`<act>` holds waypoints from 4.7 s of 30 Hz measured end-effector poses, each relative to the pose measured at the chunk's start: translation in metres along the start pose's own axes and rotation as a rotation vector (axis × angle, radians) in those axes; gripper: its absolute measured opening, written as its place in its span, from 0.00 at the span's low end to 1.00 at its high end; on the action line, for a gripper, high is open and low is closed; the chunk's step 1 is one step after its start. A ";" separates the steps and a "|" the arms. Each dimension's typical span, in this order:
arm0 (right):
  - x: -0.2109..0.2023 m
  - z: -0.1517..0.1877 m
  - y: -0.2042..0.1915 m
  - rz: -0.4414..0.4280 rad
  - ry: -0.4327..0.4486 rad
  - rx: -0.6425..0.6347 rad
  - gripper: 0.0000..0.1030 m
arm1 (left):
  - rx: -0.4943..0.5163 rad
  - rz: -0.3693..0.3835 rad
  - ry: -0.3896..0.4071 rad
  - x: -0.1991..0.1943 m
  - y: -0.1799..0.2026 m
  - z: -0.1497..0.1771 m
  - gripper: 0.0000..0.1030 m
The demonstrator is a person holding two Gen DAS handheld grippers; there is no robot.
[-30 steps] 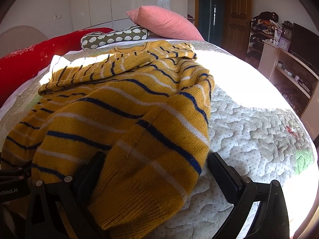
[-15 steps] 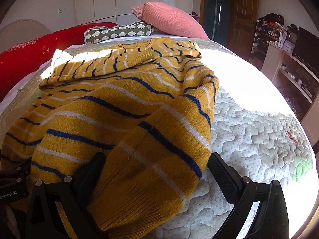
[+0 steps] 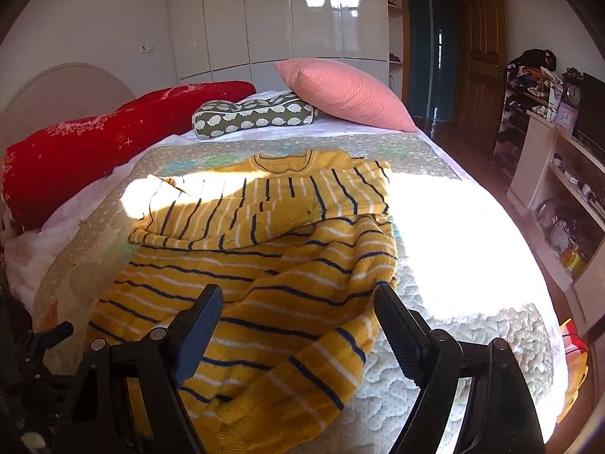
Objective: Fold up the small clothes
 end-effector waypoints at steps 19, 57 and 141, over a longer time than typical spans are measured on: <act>0.166 -0.031 -0.032 -0.050 -0.237 0.024 0.05 | -0.151 -0.062 0.024 -0.008 -0.086 -0.013 0.99; 0.234 -0.009 -0.180 -0.195 -0.234 -0.270 0.05 | -0.151 -0.085 -0.023 -0.009 -0.091 0.000 0.99; 0.010 0.041 0.290 0.232 0.041 0.896 0.09 | -0.038 0.047 -0.160 -0.017 -0.023 0.001 0.44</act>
Point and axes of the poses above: each gripper's, at about its wrist camera, not at the fingertips, and x roughly the way its jaws point, y to its right, z to its underside, the point moved 9 cm from there along x, roughly the way its jaws point, and after that the axes turned 13 degrees about y, right-handed, at the moved point
